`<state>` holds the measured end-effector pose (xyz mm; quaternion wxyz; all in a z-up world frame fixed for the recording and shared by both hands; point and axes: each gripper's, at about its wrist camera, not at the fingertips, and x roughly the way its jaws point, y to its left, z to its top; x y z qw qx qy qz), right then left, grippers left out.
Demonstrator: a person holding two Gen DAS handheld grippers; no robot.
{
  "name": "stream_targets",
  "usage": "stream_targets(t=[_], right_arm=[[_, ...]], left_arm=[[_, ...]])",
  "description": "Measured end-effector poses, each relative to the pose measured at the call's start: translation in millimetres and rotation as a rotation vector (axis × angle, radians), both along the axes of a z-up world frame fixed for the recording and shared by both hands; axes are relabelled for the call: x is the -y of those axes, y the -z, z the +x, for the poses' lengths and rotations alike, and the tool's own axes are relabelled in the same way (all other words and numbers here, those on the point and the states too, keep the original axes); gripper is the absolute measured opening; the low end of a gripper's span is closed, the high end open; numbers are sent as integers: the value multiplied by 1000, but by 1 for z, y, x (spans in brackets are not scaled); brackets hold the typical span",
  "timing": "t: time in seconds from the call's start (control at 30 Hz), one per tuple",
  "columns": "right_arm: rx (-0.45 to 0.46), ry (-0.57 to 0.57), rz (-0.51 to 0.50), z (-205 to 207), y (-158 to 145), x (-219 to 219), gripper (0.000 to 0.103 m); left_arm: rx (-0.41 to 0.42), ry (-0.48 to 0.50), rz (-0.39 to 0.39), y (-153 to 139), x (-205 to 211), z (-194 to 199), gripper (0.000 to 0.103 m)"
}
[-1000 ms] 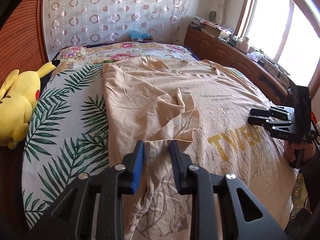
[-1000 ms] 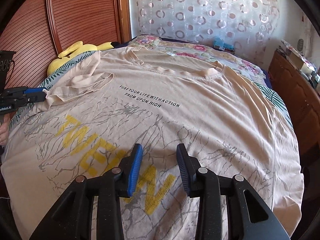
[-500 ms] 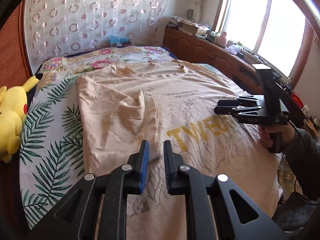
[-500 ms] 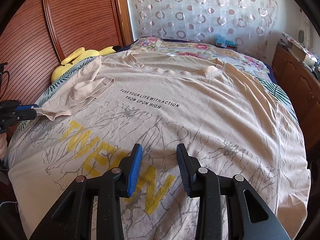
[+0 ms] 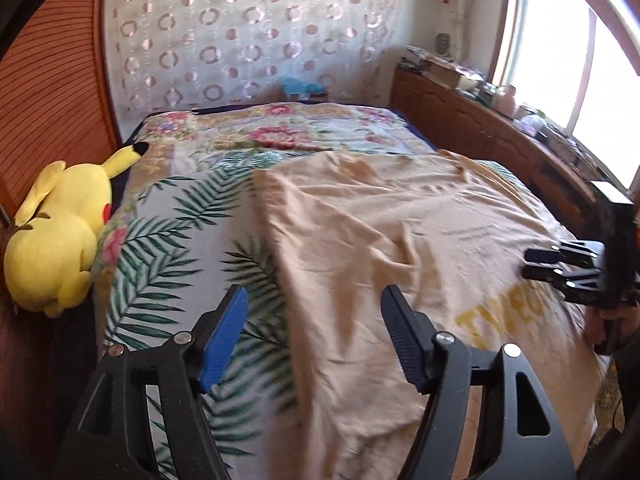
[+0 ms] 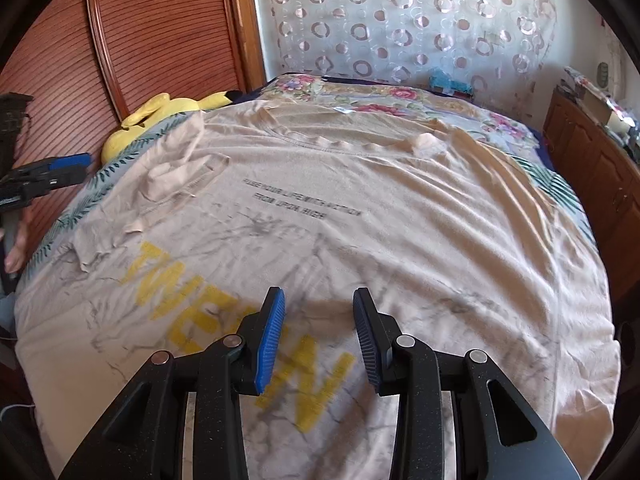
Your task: Fold small clothes
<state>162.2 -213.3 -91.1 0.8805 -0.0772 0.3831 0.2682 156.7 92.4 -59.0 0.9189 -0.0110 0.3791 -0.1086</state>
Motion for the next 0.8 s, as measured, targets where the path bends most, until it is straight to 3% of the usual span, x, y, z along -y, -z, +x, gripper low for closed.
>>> stream_targets(t=[0.3, 0.6, 0.67, 0.8], right_arm=[[-46, -83, 82, 54, -16, -76, 37], [-67, -77, 46, 99, 3, -129, 36], [-79, -96, 49, 100, 6, -134, 13], [-63, -153, 39, 89, 0, -136, 2]], left_arm=[[42, -64, 6, -8, -15, 2, 70], [50, -47, 31, -5, -7, -3, 70], [45, -48, 34, -2, -7, -2, 70], [32, -64, 39, 3, -8, -1, 70]])
